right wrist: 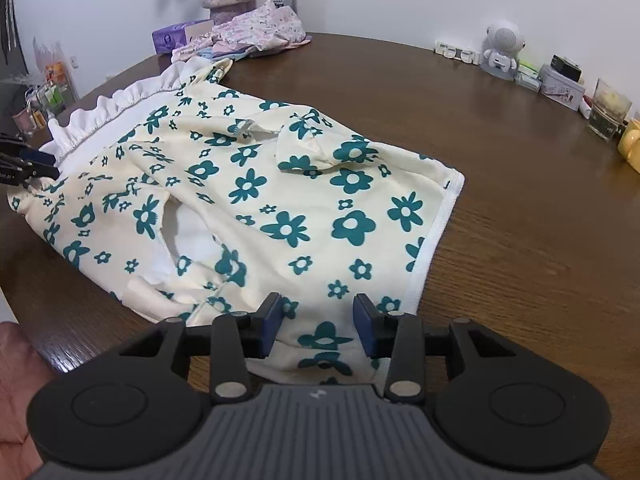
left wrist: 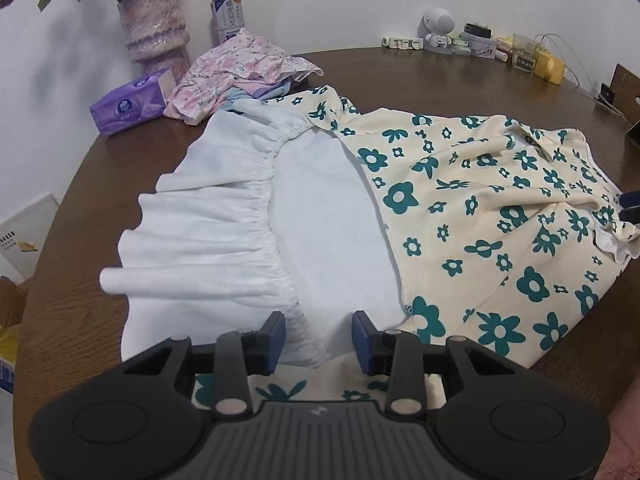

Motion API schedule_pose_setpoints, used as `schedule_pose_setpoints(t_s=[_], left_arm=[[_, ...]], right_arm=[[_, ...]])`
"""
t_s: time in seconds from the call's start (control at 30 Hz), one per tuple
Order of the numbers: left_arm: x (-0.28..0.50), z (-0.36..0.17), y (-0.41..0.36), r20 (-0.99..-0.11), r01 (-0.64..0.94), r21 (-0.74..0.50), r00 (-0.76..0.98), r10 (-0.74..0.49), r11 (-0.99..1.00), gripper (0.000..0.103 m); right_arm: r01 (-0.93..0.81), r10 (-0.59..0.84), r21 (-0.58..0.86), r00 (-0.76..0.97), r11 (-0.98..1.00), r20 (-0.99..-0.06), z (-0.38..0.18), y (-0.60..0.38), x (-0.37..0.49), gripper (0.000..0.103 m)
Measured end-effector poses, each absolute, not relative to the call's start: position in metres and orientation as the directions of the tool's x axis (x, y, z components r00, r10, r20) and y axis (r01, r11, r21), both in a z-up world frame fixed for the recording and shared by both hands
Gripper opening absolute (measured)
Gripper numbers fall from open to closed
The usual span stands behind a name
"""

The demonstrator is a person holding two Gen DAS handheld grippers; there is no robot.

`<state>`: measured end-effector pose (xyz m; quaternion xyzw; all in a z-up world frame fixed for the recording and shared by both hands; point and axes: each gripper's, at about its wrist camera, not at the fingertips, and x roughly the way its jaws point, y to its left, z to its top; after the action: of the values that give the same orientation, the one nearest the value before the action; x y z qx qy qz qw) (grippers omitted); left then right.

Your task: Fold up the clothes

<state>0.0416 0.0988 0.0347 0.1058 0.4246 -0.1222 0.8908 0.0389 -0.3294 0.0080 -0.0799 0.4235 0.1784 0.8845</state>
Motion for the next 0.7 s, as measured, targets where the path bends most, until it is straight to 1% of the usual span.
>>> schedule_pose_setpoints(t_s=[0.13, 0.3, 0.5, 0.7], left_arm=[[0.039, 0.033, 0.090, -0.773, 0.295, 0.095, 0.623, -0.116, 0.951, 0.034], [0.033, 0.031, 0.089, -0.763, 0.287, 0.071, 0.632, -0.133, 0.955, 0.035], [0.031, 0.031, 0.088, -0.762, 0.280, 0.077, 0.636, -0.124, 0.957, 0.034], [0.030, 0.032, 0.088, -0.758, 0.269, 0.060, 0.638, -0.132, 0.961, 0.036]], right_arm=[[-0.366, 0.230, 0.003, 0.579, 0.931, -0.783, 0.009, -0.341, 0.047, 0.038], [-0.345, 0.220, 0.007, 0.581, 0.938, -0.784, 0.009, -0.354, 0.051, 0.038], [-0.358, 0.208, -0.020, 0.586, 0.934, -0.783, 0.010, -0.343, 0.052, 0.039], [-0.346, 0.212, -0.008, 0.593, 0.938, -0.776, 0.007, -0.346, 0.056, 0.039]])
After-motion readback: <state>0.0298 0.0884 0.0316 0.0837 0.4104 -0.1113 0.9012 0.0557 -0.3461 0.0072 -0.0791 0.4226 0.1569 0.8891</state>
